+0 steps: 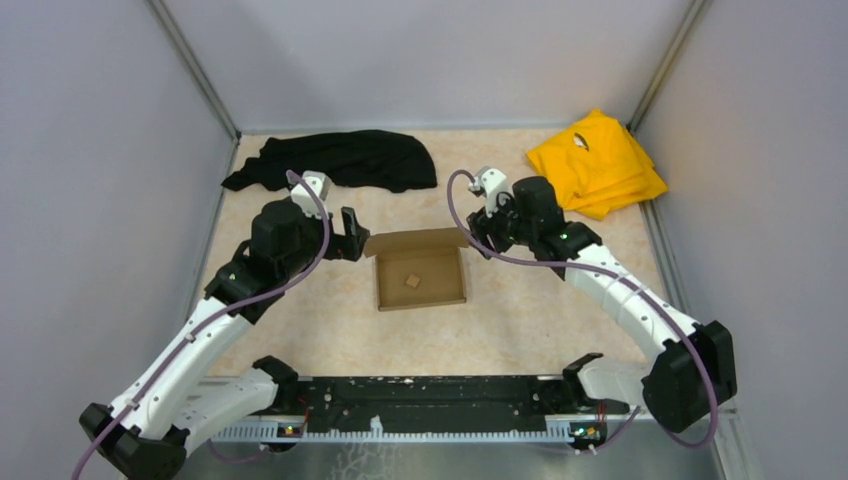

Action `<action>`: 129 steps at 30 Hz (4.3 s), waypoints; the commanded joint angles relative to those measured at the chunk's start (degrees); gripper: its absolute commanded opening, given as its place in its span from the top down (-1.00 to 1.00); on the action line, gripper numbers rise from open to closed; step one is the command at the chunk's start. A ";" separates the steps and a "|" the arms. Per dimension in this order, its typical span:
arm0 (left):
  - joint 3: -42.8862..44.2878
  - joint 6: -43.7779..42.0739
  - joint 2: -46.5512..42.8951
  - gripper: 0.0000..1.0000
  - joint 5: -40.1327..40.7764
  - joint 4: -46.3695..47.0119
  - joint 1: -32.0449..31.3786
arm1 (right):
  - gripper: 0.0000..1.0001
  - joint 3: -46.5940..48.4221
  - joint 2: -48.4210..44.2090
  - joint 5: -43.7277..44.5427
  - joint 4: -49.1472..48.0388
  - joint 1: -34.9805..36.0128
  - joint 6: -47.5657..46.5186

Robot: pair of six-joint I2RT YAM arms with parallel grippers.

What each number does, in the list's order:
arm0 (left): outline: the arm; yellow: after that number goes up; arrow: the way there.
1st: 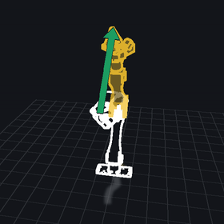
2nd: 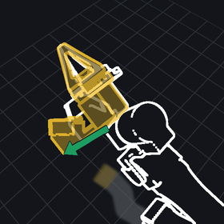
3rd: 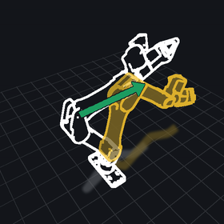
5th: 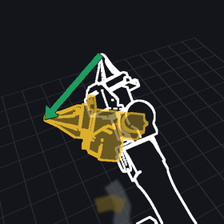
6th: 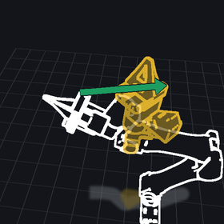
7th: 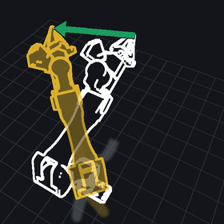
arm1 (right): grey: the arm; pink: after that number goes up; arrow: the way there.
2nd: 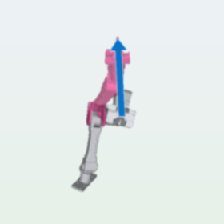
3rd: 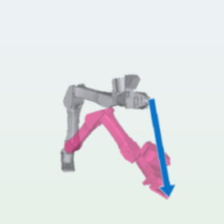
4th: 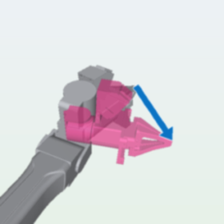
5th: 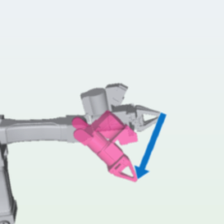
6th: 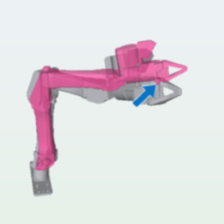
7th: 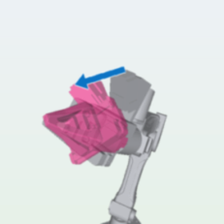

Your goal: Fold the paper box

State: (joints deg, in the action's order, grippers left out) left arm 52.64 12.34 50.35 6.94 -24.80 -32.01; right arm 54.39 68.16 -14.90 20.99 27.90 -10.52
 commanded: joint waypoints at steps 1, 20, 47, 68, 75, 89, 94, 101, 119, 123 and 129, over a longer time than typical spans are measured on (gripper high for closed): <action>-0.49 -3.06 -0.66 -0.98 3.12 1.56 -0.96 | -0.12 3.81 1.66 -0.17 -1.27 2.40 -3.56; -0.49 -2.93 1.47 -0.49 3.18 1.15 -2.66 | 0.13 4.42 4.68 4.35 -2.89 4.31 -4.42; 0.40 -0.23 1.40 -0.25 1.82 1.12 -3.75 | 0.19 4.61 5.53 2.30 -4.60 4.44 -3.78; -0.48 -0.12 1.32 -0.98 3.83 1.04 -3.75 | 0.44 5.84 8.18 3.65 -6.05 5.22 -3.86; -0.21 0.14 2.27 -0.98 4.41 0.52 -3.74 | 0.47 5.82 8.73 4.92 -6.97 5.19 -4.11; 0.62 -0.77 3.34 -0.98 3.12 0.54 -3.73 | 0.49 5.49 9.57 6.55 -7.44 5.32 -4.73; 0.72 -1.18 3.59 -0.98 2.03 0.33 -3.74 | 0.66 5.67 10.03 6.11 -7.26 5.32 -4.68; -0.33 -1.17 4.47 -0.84 2.04 -0.66 -3.79 | 0.73 5.79 10.30 6.02 -7.37 5.28 -4.68; 2.18 -6.96 11.61 -0.32 8.95 -4.46 -3.94 | 0.77 5.91 10.20 6.38 -7.11 5.49 -4.62; 1.86 -9.99 12.40 -0.26 7.75 -1.65 -3.94 | 0.77 5.88 10.20 6.46 -6.92 5.49 -4.64; 3.06 -15.92 14.31 -0.23 6.10 0.79 -3.92 | 0.77 5.81 10.40 6.50 -6.83 5.47 -4.68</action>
State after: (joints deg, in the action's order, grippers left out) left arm 52.97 1.72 63.83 14.79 -27.42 -35.64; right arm 57.54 78.52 -8.62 15.84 32.62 -14.94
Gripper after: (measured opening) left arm 0.623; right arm 0.118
